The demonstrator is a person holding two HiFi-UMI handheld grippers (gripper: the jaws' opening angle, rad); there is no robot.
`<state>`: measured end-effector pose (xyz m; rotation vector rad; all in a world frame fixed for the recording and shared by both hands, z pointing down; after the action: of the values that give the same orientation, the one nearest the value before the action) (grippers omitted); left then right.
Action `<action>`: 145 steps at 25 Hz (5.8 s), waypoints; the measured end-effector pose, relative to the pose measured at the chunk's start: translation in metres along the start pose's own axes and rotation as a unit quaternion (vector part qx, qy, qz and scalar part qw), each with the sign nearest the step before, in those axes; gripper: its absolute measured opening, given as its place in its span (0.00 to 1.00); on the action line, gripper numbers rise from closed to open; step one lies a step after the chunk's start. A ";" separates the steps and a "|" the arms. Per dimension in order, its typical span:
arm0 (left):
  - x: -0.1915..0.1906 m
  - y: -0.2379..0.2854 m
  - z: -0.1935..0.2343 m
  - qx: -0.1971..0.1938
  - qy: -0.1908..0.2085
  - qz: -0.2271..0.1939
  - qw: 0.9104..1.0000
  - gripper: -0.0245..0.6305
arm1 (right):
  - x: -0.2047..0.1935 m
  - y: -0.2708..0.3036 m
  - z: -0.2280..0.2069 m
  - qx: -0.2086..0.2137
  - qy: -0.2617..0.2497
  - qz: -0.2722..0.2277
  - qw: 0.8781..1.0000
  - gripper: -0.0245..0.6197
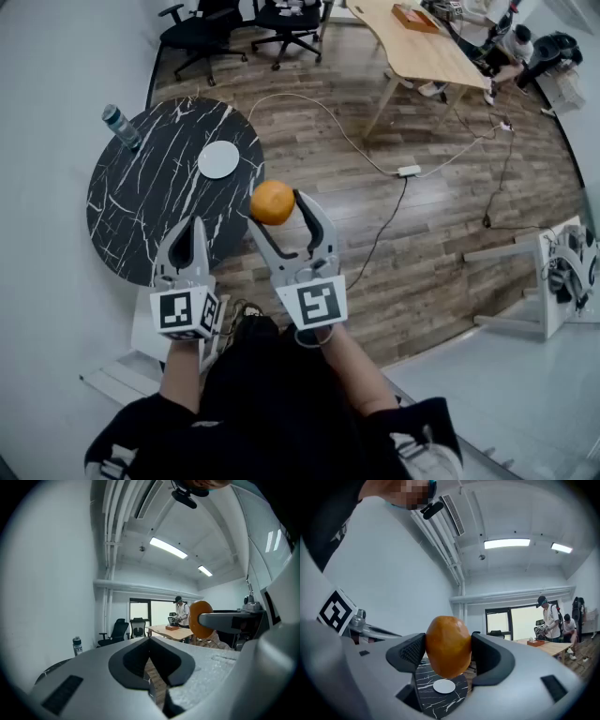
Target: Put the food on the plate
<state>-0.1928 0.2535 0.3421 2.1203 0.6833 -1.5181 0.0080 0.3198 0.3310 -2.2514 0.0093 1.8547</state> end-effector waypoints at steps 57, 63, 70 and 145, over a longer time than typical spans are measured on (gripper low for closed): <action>0.001 0.363 -0.059 -0.041 -0.001 0.071 0.997 0.04 | 0.004 0.199 -0.317 0.069 -0.047 0.054 0.995 0.51; -0.022 0.377 -0.008 0.010 -0.023 0.088 0.996 0.04 | -0.003 0.273 -0.307 0.135 -0.069 0.073 0.986 0.51; -0.053 0.364 0.062 0.092 -0.049 0.115 0.988 0.04 | -0.024 0.364 -0.255 0.239 -0.092 0.102 0.961 0.51; -0.258 0.261 -0.039 0.503 -0.335 0.333 0.724 0.04 | -0.372 0.446 -0.052 0.673 -0.385 0.463 0.430 0.51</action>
<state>-0.0730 0.0387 0.6173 1.7292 -1.3085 -2.1620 -0.0815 -0.1747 0.6259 -0.0269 1.9880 1.6590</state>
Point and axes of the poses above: the fingertips, and each gripper's own axes: y forward along the fingers, z to its left, x out of its top, the point moved 10 cm from there along -y, backward along the fingers, and after that the axes turned 15 degrees about y, right-handed, at the moved point
